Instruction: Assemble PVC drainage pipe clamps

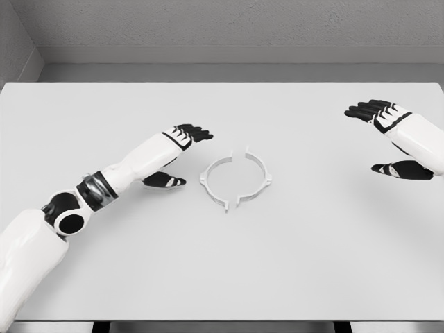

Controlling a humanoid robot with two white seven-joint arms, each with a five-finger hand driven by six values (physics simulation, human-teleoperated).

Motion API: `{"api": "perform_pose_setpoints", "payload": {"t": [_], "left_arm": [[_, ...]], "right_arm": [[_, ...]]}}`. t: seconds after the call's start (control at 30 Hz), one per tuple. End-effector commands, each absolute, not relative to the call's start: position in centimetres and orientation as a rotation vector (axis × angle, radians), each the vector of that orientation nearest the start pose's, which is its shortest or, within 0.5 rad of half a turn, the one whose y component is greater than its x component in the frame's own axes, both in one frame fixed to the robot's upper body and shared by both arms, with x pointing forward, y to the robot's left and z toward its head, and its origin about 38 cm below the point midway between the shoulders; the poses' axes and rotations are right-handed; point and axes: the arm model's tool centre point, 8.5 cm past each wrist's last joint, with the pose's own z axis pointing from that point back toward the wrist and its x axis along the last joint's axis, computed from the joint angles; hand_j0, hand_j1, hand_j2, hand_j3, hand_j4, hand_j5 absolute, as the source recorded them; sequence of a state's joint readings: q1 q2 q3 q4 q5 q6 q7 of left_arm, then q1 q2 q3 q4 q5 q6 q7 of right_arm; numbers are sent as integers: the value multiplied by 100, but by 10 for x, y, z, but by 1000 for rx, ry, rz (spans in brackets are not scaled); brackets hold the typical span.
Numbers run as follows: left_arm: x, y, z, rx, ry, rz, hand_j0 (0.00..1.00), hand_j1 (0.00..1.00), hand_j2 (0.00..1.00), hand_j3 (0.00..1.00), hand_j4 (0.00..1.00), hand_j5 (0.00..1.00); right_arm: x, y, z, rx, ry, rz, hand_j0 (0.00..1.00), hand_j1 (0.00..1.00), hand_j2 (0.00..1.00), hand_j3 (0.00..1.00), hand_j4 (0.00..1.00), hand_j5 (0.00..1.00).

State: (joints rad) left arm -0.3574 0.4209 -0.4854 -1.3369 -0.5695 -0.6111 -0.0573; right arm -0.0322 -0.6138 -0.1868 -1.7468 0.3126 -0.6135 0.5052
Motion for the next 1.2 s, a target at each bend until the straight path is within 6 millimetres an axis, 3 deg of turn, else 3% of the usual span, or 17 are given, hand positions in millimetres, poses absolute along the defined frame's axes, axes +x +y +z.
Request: {"api": "perform_pose_setpoints", "payload": {"t": [0.0,0.07,0.17,0.37,0.4,1.13,1.17], "left_arm": [[410,201,113,270,-1909,-1520,100,100,100,100,100,100],[410,201,113,270,-1909,-1520,100,100,100,100,100,100],[411,185,114,249,-1936,-1506,100,100,100,100,100,100],[411,185,114,249,-1936,-1506,100,100,100,100,100,100],[409,175,111,225,-1947,-1494,100,100,100,100,100,100],[407,173,105,210,-1931,-1504,100,100,100,100,100,100],[408,162,97,198,-1922,-1502,100,100,100,100,100,100]], "right_arm": [[341,-363,228,-546,-1798,1509,100,100,100,100,100,100],[341,-363,228,-546,-1798,1509,100,100,100,100,100,100],[341,-363,229,-547,-1799,1510,100,100,100,100,100,100],[341,-363,229,-547,-1799,1510,100,100,100,100,100,100],[341,-363,229,-547,-1799,1510,100,100,100,100,100,100],[341,-363,228,-544,-1800,1510,100,100,100,100,100,100],[341,-363,228,-545,-1799,1511,100,100,100,100,100,100]]}}
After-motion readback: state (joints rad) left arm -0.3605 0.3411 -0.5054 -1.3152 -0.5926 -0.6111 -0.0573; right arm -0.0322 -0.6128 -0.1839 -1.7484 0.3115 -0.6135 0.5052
